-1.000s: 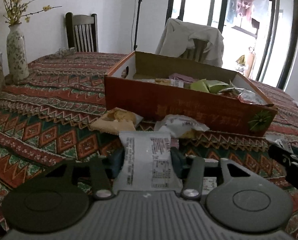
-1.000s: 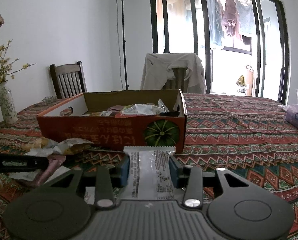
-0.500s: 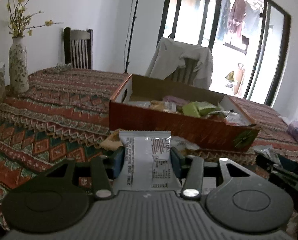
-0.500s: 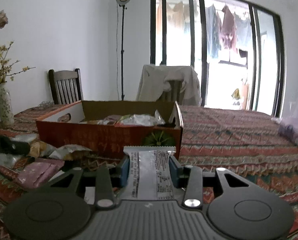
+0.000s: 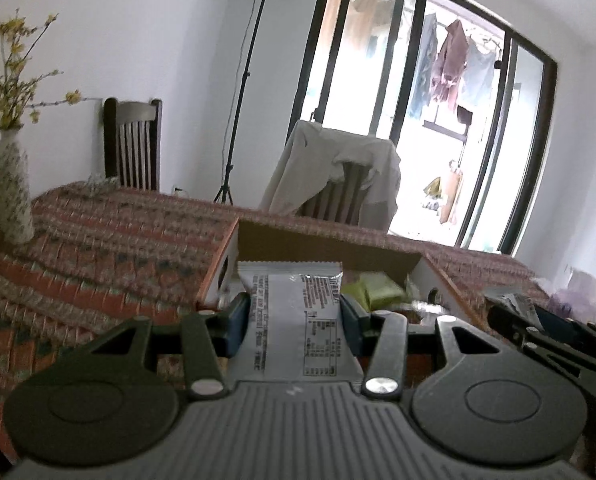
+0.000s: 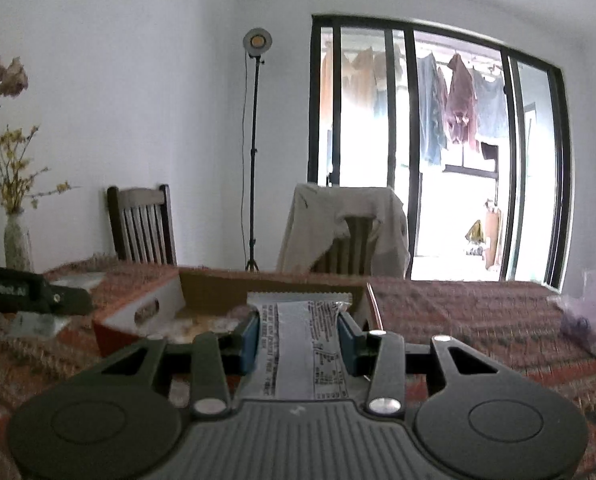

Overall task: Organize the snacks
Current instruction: 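Carry both wrappers over the cardboard box and open both tools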

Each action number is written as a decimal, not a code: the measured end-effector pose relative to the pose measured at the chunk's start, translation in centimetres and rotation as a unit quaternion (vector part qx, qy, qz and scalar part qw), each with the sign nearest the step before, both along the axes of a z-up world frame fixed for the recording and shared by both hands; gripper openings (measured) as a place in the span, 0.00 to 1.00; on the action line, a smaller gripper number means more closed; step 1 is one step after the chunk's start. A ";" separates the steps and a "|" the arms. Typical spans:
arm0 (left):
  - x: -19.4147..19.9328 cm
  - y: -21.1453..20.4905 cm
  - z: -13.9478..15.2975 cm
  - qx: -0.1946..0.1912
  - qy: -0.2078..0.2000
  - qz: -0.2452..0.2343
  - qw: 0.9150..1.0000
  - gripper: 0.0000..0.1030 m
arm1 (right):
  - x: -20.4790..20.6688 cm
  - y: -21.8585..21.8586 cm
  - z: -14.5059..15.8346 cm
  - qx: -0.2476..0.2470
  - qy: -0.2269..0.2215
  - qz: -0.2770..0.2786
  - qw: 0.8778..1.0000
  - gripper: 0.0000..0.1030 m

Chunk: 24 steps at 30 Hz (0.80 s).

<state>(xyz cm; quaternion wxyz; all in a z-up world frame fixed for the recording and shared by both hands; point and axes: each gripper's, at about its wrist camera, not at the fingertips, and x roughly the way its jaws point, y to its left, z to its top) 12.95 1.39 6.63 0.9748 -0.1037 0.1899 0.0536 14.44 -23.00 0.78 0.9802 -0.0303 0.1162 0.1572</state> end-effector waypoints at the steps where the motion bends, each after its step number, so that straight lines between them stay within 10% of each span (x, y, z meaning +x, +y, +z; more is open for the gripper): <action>1: 0.6 0.1 0.4 0.001 -0.002 0.000 1.000 0.47 | 0.6 0.3 0.4 0.001 -0.001 0.001 1.000 0.39; 24: 15.6 2.2 -1.5 0.005 0.001 0.036 0.999 0.47 | 14.3 4.8 -2.0 -0.002 0.030 -0.040 0.999 0.39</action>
